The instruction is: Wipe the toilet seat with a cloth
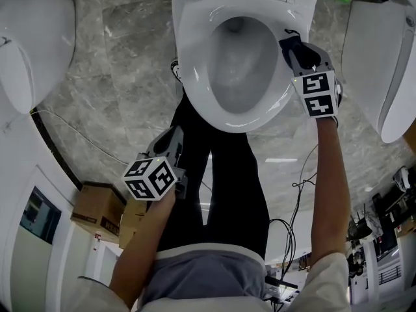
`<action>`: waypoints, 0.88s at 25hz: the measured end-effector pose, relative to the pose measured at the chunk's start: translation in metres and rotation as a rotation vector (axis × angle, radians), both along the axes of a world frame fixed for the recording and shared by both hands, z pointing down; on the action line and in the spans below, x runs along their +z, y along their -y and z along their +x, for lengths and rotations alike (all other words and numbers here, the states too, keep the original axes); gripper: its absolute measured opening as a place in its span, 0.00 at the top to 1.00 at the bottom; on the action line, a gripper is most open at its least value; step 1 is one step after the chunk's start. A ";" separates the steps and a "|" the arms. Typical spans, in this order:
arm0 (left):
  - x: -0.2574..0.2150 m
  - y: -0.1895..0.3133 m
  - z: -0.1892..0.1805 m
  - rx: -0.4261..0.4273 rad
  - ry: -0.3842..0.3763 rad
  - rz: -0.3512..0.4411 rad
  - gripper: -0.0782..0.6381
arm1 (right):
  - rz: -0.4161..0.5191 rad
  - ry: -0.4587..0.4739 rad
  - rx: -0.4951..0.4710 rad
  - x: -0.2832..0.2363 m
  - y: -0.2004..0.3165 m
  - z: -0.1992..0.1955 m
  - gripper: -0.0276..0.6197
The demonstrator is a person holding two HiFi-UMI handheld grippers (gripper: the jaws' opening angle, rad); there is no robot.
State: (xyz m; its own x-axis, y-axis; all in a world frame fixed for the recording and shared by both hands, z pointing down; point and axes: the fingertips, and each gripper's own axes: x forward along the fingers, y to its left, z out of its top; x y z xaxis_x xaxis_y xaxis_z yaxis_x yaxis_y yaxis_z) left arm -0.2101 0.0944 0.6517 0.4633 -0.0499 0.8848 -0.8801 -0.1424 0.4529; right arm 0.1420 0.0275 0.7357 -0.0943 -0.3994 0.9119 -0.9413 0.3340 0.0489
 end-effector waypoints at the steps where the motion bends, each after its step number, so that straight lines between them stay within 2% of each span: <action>1: 0.000 0.002 0.000 0.002 -0.002 0.002 0.88 | -0.002 -0.001 0.018 0.000 0.005 0.001 0.84; 8: -0.005 0.013 0.002 0.037 -0.010 0.025 0.88 | 0.010 0.001 0.119 -0.002 0.030 -0.003 0.84; 13: -0.012 0.013 0.006 0.077 -0.013 0.056 0.88 | 0.048 0.074 0.235 -0.008 0.036 -0.010 0.84; 18: -0.024 0.016 0.004 0.070 -0.029 0.094 0.88 | 0.115 0.197 0.420 -0.027 0.040 -0.015 0.84; 22: -0.037 0.015 0.008 0.066 -0.048 0.126 0.88 | 0.149 0.259 0.472 -0.048 0.035 -0.021 0.84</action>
State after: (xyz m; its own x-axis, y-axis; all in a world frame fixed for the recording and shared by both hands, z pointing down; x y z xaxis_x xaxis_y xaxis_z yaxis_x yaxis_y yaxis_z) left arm -0.2018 0.0794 0.6144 0.5113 -0.1276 0.8499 -0.8445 -0.2578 0.4694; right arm 0.1207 -0.0071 0.6875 -0.0872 -0.5758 0.8129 -0.9746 -0.1196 -0.1892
